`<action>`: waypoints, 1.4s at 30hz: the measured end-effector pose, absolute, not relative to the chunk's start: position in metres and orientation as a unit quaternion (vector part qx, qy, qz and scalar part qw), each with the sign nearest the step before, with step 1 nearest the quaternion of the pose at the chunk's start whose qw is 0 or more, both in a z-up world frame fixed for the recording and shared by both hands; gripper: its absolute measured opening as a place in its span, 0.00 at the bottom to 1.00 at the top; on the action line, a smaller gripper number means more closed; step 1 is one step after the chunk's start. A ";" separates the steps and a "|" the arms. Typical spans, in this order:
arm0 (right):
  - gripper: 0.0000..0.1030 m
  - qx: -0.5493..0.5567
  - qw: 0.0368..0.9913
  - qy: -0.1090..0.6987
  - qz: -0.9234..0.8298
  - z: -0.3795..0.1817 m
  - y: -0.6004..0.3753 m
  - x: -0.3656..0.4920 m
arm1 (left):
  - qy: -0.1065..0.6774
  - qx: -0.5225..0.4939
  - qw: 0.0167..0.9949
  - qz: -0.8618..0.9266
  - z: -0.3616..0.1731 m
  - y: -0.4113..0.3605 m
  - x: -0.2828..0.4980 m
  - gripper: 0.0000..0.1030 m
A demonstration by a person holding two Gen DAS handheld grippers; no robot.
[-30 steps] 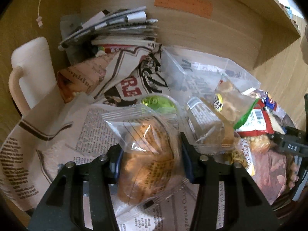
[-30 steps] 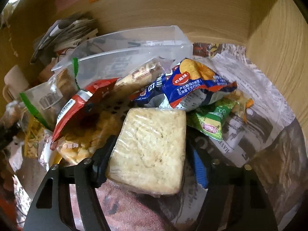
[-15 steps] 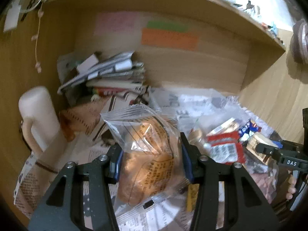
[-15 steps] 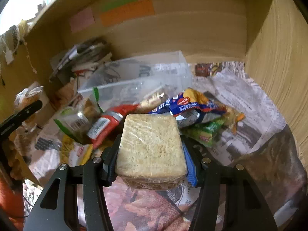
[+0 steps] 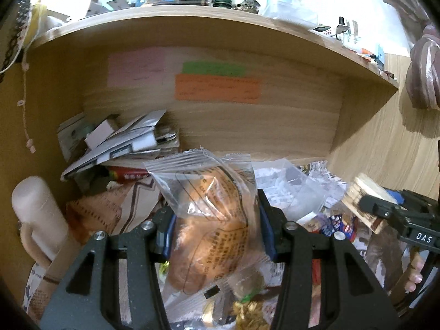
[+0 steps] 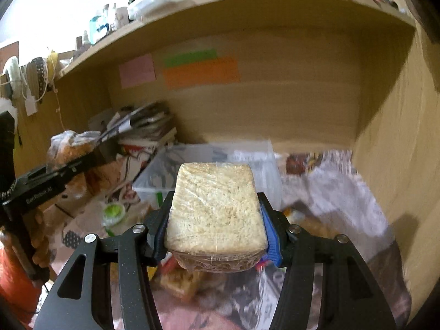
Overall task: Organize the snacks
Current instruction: 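Carry the pastry with the left tool into the clear box while the right tool drops the bread slice there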
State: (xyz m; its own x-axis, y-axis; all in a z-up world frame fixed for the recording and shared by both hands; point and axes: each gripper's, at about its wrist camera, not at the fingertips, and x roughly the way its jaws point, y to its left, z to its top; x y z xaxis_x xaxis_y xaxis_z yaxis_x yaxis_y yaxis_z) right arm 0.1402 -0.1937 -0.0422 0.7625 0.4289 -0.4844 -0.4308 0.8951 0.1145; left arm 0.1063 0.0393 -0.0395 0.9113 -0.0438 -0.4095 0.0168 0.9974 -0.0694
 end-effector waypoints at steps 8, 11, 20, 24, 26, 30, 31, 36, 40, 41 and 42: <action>0.51 -0.008 0.942 0.227 0.247 -0.023 -0.181 0.166 | 0.225 -0.035 0.973 -0.021 -0.031 0.033 0.145 0.48; 0.51 -0.008 0.941 0.226 0.251 -0.021 -0.178 0.178 | 0.239 -0.037 0.970 -0.026 -0.032 0.031 0.161 0.48; 0.51 -0.010 0.933 0.255 0.253 -0.032 -0.164 0.221 | 0.293 -0.038 0.954 -0.042 -0.042 0.023 0.211 0.48; 0.51 -0.015 0.929 0.275 0.248 -0.042 -0.159 0.240 | 0.324 -0.042 0.944 -0.041 -0.051 0.022 0.234 0.48; 0.51 -0.018 0.926 0.285 0.246 -0.048 -0.157 0.249 | 0.343 -0.046 0.937 -0.040 -0.057 0.023 0.247 0.48; 0.51 -0.026 0.920 0.309 0.242 -0.059 -0.153 0.265 | 0.374 -0.043 0.926 -0.040 -0.068 0.023 0.266 0.48; 0.51 -0.025 0.918 0.315 0.241 -0.061 -0.153 0.269 | 0.382 -0.040 0.923 -0.039 -0.071 0.022 0.271 0.48; 0.51 -0.030 0.909 0.342 0.235 -0.074 -0.150 0.285 | 0.415 -0.031 0.908 -0.042 -0.085 0.017 0.287 0.48; 0.51 -0.038 0.903 0.358 0.235 -0.080 -0.147 0.289 | 0.431 -0.025 0.901 -0.047 -0.092 0.016 0.296 0.49; 0.51 -0.040 0.902 0.361 0.235 -0.080 -0.146 0.289 | 0.431 -0.023 0.901 -0.046 -0.093 0.016 0.297 0.50; 0.51 -0.042 0.901 0.364 0.234 -0.081 -0.145 0.289 | 0.430 -0.022 0.901 -0.046 -0.094 0.016 0.298 0.50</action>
